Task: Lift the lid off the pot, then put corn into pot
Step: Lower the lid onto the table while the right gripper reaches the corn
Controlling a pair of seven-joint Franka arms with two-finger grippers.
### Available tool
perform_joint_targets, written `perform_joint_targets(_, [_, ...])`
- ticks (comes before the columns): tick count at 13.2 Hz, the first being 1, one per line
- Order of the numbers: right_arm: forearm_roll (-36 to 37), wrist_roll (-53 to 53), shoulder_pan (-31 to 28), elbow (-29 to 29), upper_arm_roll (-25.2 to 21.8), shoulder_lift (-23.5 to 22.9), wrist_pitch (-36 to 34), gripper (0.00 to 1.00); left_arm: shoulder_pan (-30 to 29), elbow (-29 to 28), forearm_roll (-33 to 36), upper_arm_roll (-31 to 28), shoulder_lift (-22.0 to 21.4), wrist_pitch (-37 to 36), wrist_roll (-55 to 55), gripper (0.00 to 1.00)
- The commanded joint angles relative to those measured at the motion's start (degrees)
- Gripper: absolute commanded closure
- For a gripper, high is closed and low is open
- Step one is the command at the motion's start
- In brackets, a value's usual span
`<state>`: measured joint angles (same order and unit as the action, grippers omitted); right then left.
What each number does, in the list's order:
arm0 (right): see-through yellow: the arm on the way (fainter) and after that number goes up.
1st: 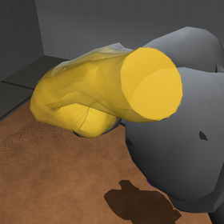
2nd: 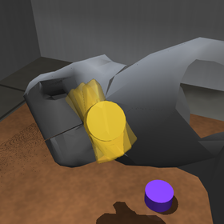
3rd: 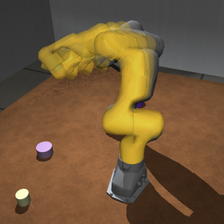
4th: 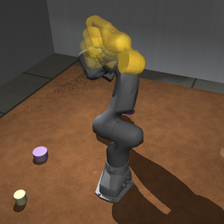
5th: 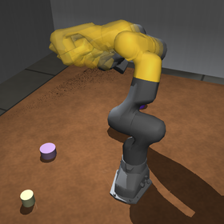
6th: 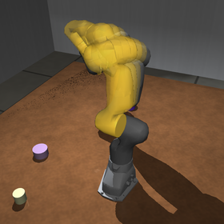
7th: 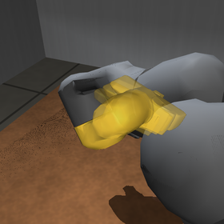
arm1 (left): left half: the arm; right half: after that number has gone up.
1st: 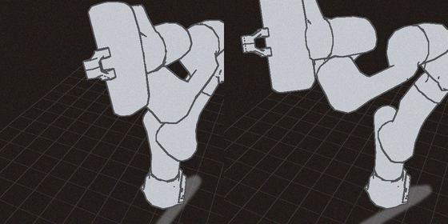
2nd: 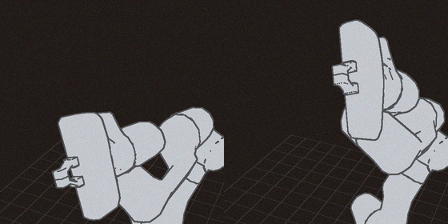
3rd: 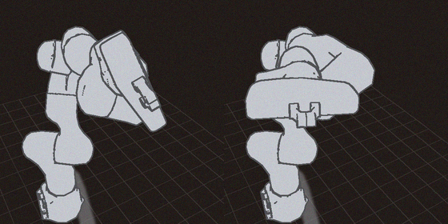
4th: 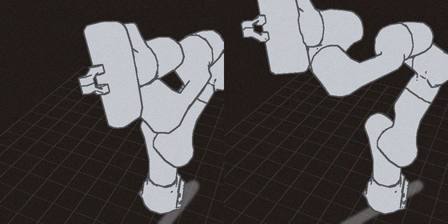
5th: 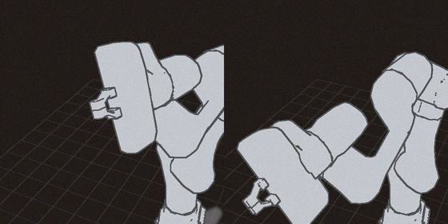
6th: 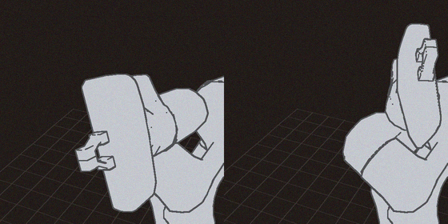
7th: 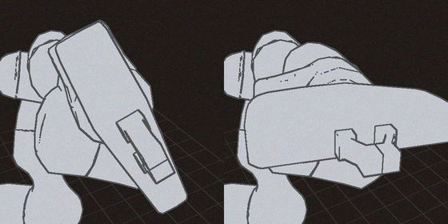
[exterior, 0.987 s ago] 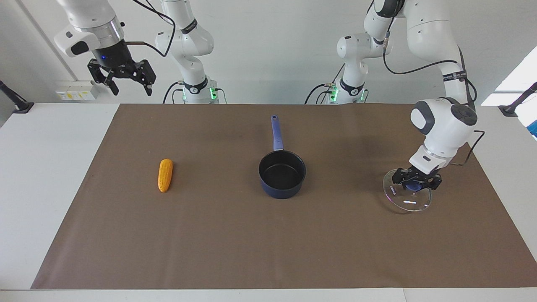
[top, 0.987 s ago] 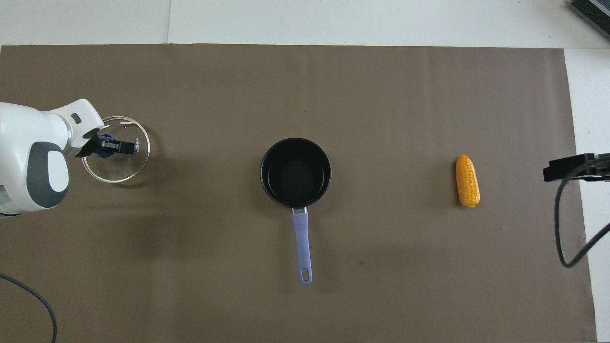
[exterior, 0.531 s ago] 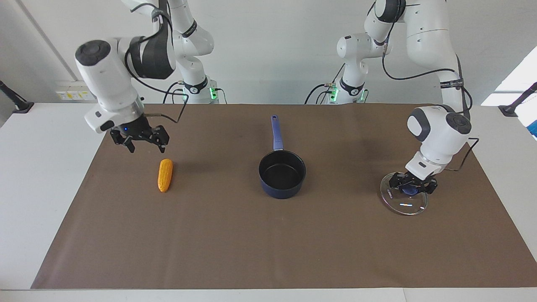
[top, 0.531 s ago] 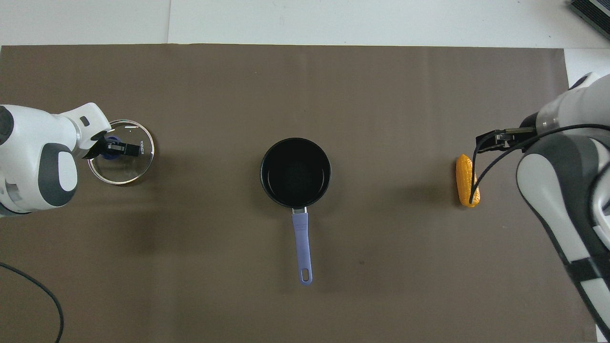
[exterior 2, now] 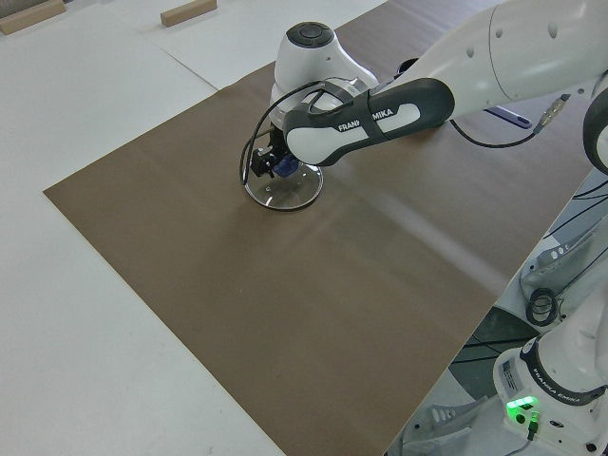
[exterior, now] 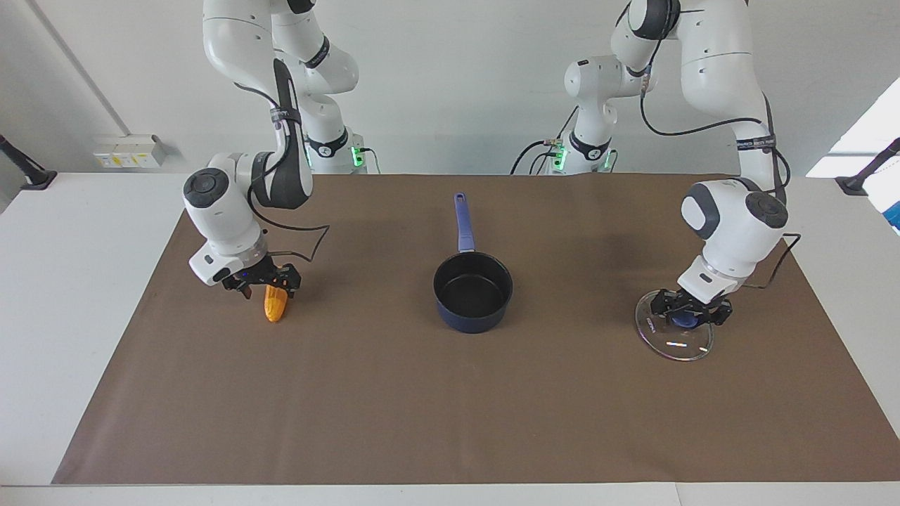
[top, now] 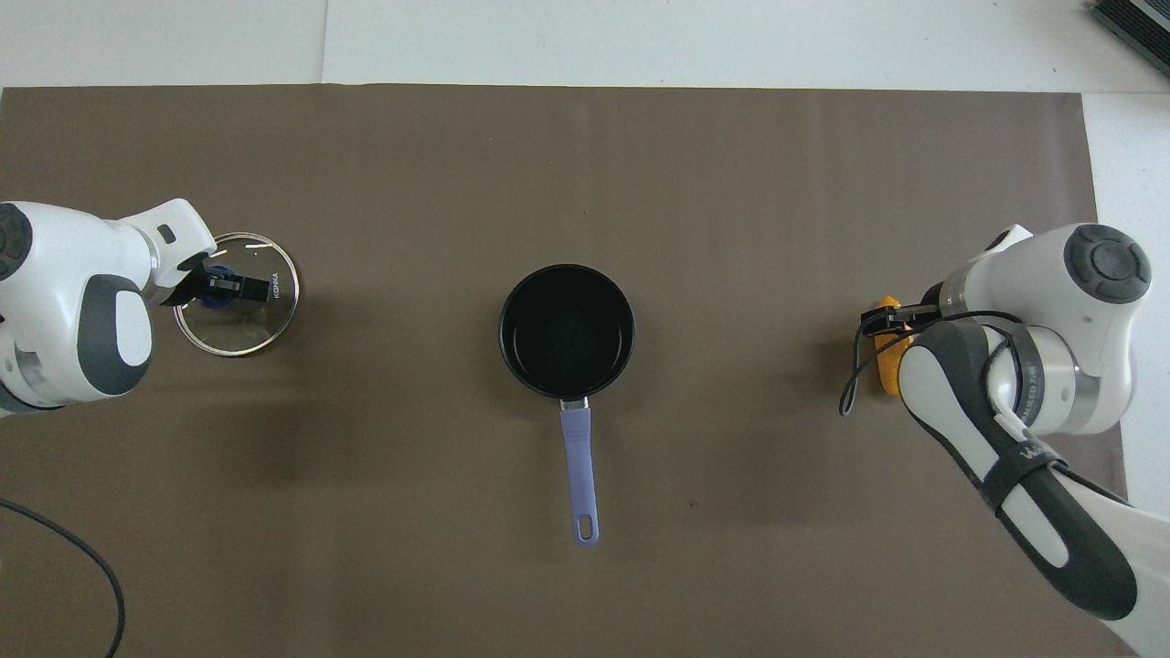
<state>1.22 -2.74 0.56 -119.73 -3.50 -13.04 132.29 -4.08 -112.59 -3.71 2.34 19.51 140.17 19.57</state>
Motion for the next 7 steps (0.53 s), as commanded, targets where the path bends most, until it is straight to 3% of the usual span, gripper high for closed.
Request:
perform_joint_targets(1, [-0.5,-2.4,-0.7,-1.3,0.3,-0.8,1.5,0.00,0.3,-0.1,-1.0,-0.1,-2.8,-2.6,0.7,0.00])
perform_joint_targets(3, [-0.5,-3.8,-0.7,-1.3,0.3,-0.8,1.4,0.00,0.6,0.3,-0.6,-0.1,-6.6,-5.4,0.6,0.00])
perform_joint_targets(4, [-0.5,-4.6,-0.7,-1.3,0.3,-0.8,1.5,0.21,0.7,0.4,-0.4,-0.1,-9.0,-7.5,0.1,0.00])
perform_joint_targets(5, [-0.5,-4.7,-0.8,-1.3,0.3,-0.8,1.4,0.77,0.7,0.6,-0.3,-0.1,-11.1,-10.2,-0.2,0.00])
perform_joint_targets(6, [-0.5,-3.9,-0.7,-1.3,0.3,-0.8,1.3,1.00,0.7,0.7,-0.2,-0.1,-14.1,-12.4,-0.3,0.00])
perform_joint_targets(7, [-0.5,-2.7,-0.7,-1.2,0.3,-0.8,1.2,1.00,0.7,1.5,0.1,-0.1,-16.4,-15.1,-0.4,0.00])
